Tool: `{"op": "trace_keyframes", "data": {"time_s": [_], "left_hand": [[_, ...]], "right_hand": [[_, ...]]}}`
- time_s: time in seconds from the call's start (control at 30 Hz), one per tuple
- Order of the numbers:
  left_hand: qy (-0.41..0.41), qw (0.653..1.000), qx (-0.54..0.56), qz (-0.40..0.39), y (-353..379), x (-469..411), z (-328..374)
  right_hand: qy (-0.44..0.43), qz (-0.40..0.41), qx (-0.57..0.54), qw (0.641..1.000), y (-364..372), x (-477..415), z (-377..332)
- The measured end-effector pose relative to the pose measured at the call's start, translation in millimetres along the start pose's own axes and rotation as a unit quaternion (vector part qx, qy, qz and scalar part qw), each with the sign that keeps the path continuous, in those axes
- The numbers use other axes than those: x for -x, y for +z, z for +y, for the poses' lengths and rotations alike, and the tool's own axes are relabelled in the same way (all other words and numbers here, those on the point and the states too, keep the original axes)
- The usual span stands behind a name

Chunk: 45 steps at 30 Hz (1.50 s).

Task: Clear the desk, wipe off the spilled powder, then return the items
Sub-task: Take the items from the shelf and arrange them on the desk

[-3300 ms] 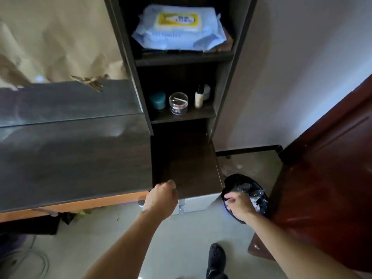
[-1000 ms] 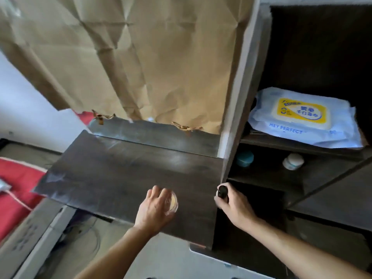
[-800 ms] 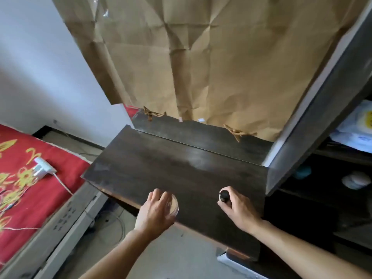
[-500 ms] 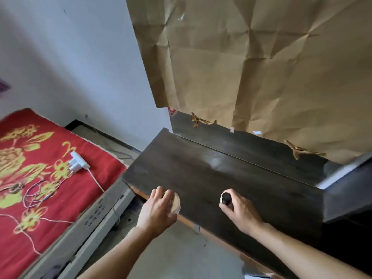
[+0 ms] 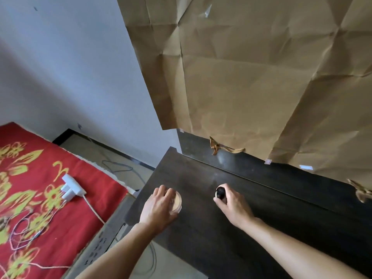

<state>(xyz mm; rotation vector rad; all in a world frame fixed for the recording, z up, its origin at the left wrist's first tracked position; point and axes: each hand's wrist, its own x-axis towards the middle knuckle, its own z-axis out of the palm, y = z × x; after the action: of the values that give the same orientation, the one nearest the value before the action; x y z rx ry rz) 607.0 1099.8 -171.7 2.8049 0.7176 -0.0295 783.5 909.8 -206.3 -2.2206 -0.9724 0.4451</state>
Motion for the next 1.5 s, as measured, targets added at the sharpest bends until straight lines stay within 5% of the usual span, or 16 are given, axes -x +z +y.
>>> {"op": "trace_keyframes", "data": {"time_s": [0.37,0.87,1.13,1.5], "left_hand": [[0.040,0.998,0.010,-0.054,23.4,-142.4,-51.5],[0.229,0.964,0.016,-0.136,39.2,-227.5,-84.0],[0.358,0.931,-0.027,-0.064,10.3,-190.7,-57.3],[0.453,0.869,-0.082,-0.183,13.5,-78.2,131.9]], "right_hand": [[0.108,0.054,-0.062,0.991,58.3,-127.3,-20.8],[0.184,0.143,-0.025,0.972,95.3,-156.6,-42.8],[0.247,0.141,0.032,0.958,55.1,-80.8,-27.2],[0.349,0.217,0.099,0.906,-29.0,134.6,23.1]]}}
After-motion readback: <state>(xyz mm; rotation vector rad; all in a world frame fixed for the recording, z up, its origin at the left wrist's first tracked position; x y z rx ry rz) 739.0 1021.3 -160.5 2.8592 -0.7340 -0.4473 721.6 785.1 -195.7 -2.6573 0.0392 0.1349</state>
